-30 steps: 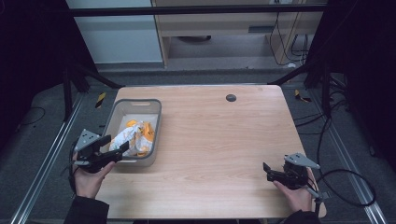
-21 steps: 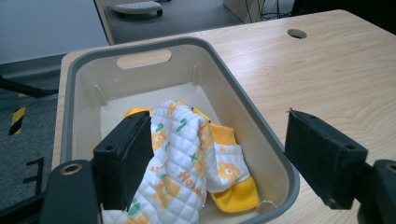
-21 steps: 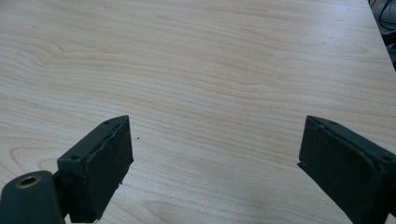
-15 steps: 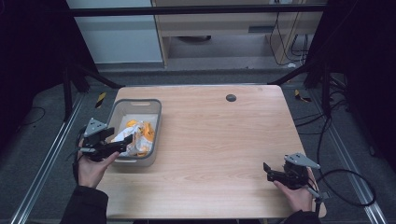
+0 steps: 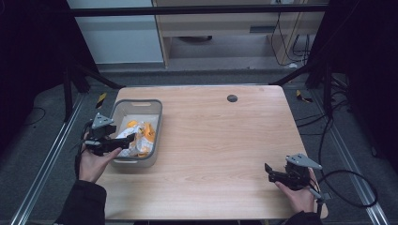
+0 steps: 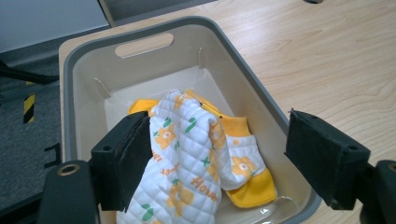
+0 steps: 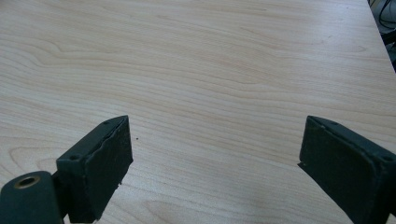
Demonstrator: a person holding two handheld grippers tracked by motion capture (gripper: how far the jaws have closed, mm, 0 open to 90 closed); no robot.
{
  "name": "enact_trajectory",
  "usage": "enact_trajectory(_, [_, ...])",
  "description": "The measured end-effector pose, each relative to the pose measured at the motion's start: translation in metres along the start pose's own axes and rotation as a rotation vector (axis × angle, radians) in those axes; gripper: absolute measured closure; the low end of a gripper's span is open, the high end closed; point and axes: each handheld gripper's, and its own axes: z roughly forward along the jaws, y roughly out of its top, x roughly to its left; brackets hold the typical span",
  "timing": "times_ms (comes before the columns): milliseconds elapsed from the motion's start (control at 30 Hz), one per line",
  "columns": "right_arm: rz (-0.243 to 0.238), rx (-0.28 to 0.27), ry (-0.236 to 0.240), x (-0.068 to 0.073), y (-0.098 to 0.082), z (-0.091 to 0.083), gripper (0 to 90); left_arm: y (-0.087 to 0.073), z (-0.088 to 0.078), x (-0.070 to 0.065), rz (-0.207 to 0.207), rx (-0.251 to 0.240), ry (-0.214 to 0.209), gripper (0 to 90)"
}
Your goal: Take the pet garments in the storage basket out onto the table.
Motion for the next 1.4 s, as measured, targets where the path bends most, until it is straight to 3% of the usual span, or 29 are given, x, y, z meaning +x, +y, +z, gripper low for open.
enact_trajectory(633, [-0.003,-0.003,0.000,-0.001,0.000,0.000,9.1,0.011,0.025,0.006,0.022,0.126,0.008,21.3])
enact_trajectory(1000, [0.001,0.003,0.002,-0.001,0.000,0.001,9.1,0.012,0.040,0.003,0.034,0.195,0.016,21.1])
enact_trajectory(1400, [-0.002,0.011,0.002,-0.001,-0.001,0.001,9.1,0.012,0.055,0.007,0.016,0.253,0.032,21.2])
